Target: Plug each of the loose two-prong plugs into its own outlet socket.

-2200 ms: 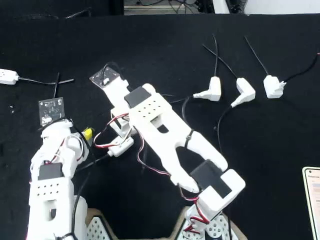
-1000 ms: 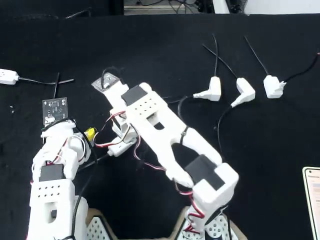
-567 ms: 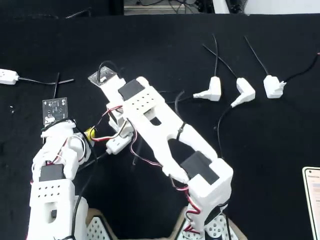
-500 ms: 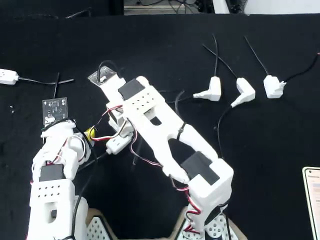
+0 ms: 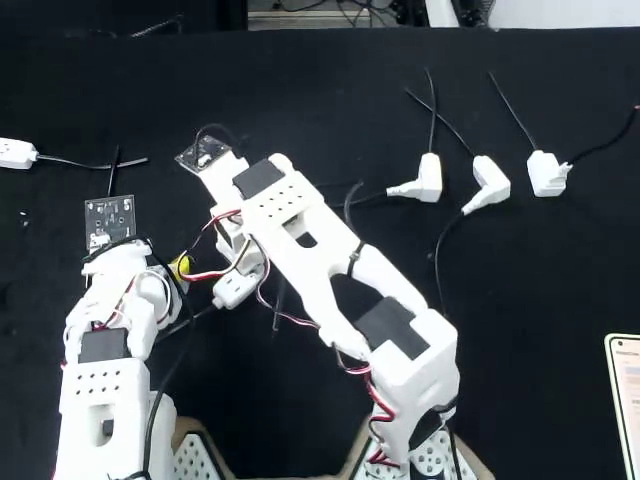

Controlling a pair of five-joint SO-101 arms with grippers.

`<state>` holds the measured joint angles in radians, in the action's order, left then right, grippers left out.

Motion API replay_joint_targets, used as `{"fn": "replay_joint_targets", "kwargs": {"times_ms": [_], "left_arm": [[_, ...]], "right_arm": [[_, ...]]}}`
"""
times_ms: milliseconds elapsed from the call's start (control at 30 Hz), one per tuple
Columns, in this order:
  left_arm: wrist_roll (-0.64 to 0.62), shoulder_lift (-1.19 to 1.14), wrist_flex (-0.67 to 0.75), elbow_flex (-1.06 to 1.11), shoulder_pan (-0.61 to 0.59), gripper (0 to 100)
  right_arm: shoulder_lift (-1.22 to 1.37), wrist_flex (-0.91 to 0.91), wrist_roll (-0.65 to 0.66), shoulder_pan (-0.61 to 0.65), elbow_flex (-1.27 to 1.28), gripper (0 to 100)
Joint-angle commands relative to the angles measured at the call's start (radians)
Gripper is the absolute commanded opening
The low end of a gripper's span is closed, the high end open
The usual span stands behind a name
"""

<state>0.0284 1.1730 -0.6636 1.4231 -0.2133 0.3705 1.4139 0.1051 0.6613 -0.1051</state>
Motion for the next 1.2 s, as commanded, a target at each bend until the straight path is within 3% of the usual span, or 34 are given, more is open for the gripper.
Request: {"fn": "replay_joint_targets", "kwargs": {"times_ms": [0,867,1167], "left_arm": [[0.008,0.017,-0.006,-0.008,0.007,24],[0.008,0.017,-0.008,-0.010,0.004,24],[0.008,0.017,-0.008,-0.010,0.004,24]], "right_arm": [[-0.016,-0.014,0.005,0.025,-0.038,1.0],[-0.068,-0.041,0.000,0.025,-0.064,1.0],[0.059,-0.037,-0.002,0.026,-0.047,1.0]]}}
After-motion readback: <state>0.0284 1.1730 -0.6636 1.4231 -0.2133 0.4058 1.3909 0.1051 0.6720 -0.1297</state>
